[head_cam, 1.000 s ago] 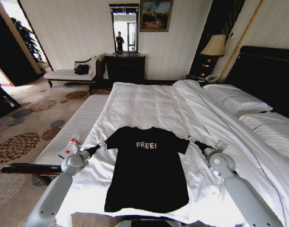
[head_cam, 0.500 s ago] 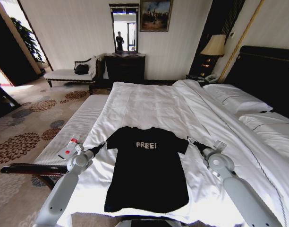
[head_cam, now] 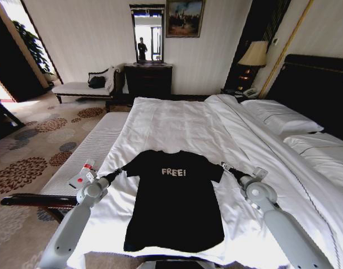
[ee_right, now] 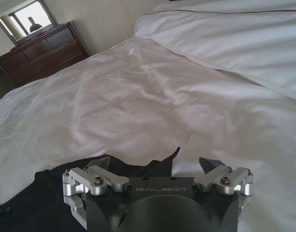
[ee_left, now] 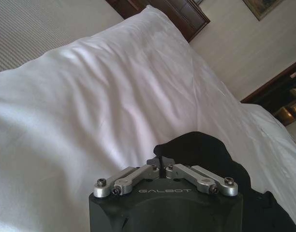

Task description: Fold the clothes on the bed.

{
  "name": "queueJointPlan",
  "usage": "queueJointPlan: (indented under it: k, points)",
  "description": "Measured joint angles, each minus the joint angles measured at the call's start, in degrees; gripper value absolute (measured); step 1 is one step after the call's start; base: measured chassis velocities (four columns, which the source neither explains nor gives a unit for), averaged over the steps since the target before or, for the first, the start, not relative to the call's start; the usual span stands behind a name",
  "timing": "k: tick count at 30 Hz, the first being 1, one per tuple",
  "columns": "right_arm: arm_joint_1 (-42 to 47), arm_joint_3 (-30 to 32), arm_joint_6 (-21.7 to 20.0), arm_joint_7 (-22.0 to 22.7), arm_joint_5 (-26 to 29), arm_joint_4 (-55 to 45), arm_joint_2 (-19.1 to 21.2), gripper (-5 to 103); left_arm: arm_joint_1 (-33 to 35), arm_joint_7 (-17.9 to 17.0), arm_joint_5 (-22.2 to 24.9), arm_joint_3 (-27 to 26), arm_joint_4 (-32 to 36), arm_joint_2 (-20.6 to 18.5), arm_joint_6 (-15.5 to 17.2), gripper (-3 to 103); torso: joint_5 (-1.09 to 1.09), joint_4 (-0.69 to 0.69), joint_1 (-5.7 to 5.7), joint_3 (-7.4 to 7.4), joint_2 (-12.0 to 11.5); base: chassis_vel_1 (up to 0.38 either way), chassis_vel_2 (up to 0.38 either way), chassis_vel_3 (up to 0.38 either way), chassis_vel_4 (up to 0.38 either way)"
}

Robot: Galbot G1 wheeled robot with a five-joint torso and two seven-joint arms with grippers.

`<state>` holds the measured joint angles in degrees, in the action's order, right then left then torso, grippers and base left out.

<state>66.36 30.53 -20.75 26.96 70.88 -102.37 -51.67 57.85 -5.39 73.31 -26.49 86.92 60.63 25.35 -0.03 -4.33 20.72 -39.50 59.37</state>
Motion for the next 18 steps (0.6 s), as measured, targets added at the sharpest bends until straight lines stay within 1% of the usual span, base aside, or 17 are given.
queueJointPlan:
  k: [3, 9, 11, 12, 15, 18]
  points:
    - [-0.04, -0.05, 0.03, -0.01, -0.05, 0.05, -0.01, 100, -0.5, 0.01, -0.02, 0.08, -0.2, 0.0, -0.04, 0, 0.0, 0.0, 0.0, 0.0, 0.0, 0.0, 0.0, 0.0, 0.0]
    - [0.12, -0.03, 0.06, -0.01, -0.08, 0.12, 0.04, 100, -2.94, 0.27, -0.28, 0.74, -1.59, -0.58, -0.34, 0, 0.0, 0.0, 0.0, 0.0, 0.0, 0.0, 0.0, 0.0, 0.0]
    - [0.19, -0.02, 0.06, -0.01, -0.15, 0.2, 0.06, 100, -6.15, 0.27, -0.32, 2.09, -3.51, -1.21, -0.43, 0, 0.0, 0.0, 0.0, 0.0, 0.0, 0.0, 0.0, 0.0, 0.0]
    - [0.19, -0.02, 0.06, -0.01, -0.15, 0.2, 0.06, 100, -6.15, 0.27, -0.32, 2.09, -3.51, -1.21, -0.43, 0, 0.0, 0.0, 0.0, 0.0, 0.0, 0.0, 0.0, 0.0, 0.0]
    - [0.31, -0.13, 0.07, 0.0, -0.27, 0.21, -0.04, 100, -10.34, 0.28, -0.51, 3.96, -6.41, -1.62, -0.47, 0, 0.0, -0.02, 0.0, 0.0, 0.0, 0.0, 0.0, 0.0, 0.0]
    - [0.36, -0.13, 0.07, 0.02, -0.28, 0.21, -0.05, 100, -11.47, 0.27, -0.75, 4.38, -7.64, -1.75, -0.47, 0, 0.0, -0.02, 0.0, 0.0, 0.0, 0.0, 0.0, 0.0, 0.0]
